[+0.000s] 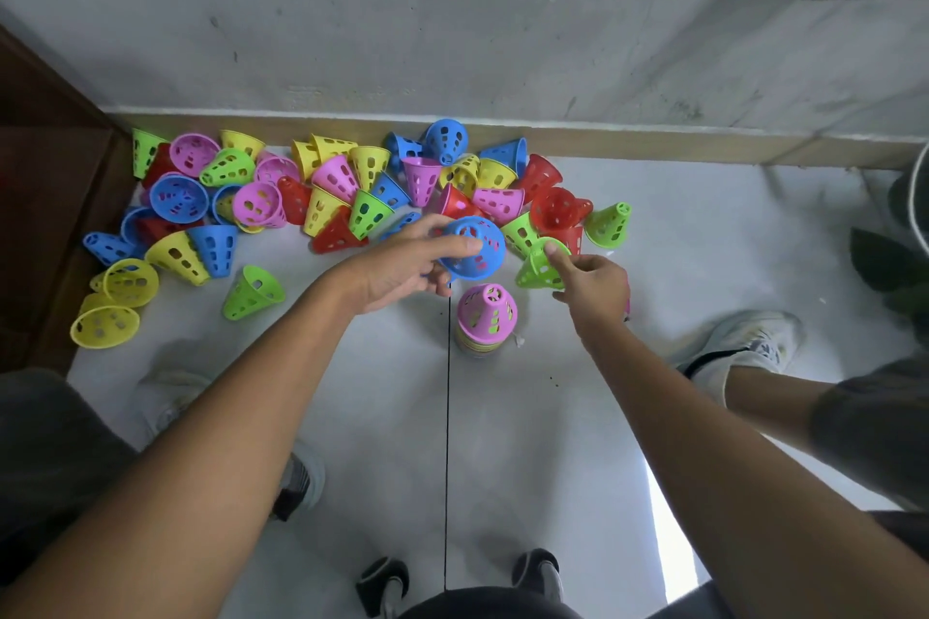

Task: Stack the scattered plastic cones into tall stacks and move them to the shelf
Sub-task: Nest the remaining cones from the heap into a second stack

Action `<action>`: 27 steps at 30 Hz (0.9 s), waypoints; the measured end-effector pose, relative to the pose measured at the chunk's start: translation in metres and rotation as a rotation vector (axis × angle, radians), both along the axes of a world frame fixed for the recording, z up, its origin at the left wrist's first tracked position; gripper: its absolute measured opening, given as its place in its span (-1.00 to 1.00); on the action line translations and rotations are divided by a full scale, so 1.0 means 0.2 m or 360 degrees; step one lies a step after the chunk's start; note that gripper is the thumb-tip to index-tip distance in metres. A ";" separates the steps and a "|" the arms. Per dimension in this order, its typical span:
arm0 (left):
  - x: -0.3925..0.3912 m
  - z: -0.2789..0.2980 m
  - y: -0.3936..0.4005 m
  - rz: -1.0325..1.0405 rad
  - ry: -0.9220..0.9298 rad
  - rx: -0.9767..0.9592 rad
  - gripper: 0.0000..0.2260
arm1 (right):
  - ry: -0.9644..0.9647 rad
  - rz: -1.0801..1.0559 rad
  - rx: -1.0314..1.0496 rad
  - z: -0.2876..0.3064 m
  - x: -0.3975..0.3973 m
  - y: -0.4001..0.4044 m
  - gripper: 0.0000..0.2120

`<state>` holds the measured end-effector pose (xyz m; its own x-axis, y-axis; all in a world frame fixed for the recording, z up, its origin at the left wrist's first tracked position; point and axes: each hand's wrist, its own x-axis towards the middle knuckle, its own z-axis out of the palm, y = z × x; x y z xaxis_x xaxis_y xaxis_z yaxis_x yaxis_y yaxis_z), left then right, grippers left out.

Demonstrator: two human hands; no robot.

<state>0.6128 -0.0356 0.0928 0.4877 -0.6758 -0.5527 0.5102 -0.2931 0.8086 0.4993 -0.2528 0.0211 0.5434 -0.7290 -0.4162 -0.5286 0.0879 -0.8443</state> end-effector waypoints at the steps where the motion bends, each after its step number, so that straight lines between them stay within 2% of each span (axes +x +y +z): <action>1: 0.00 0.02 0.00 -0.0033 0.0020 -0.0002 -0.41 | 0.0015 -0.0006 0.0011 0.01 0.00 0.00 -0.43; 4: -0.01 0.05 0.00 -0.0128 -0.0023 0.0028 -0.45 | 0.0096 0.0068 -0.0070 0.02 -0.02 0.01 -0.29; 9: -0.02 0.09 0.00 -0.0174 -0.0138 0.0046 -0.48 | 0.0041 0.0181 -0.0075 0.05 -0.04 0.04 -0.37; 13: -0.03 0.10 -0.01 -0.0387 -0.0273 0.0251 -0.39 | 0.0016 0.0096 -0.0097 0.07 -0.03 0.02 -0.42; 17: -0.08 0.07 -0.05 -0.0575 -0.0412 0.0411 -0.52 | -0.0107 0.0100 0.0031 0.10 -0.02 -0.04 -0.38; 21: -0.13 -0.04 -0.06 -0.0674 -0.0506 0.0481 -0.49 | -0.0081 0.0338 0.0298 0.18 -0.01 -0.10 -0.33; 23: -0.15 -0.08 -0.06 -0.0620 -0.0472 0.0493 -0.52 | -0.0077 0.0547 0.0400 0.25 -0.01 -0.13 -0.34; 25: -0.17 -0.10 -0.06 -0.0555 -0.0390 0.0490 -0.62 | -0.0055 0.0800 0.0401 0.33 0.00 -0.14 -0.41; 27: -0.17 -0.11 -0.05 -0.0536 -0.0369 0.0497 -0.58 | 0.0010 0.1024 0.0340 0.39 0.01 -0.15 -0.44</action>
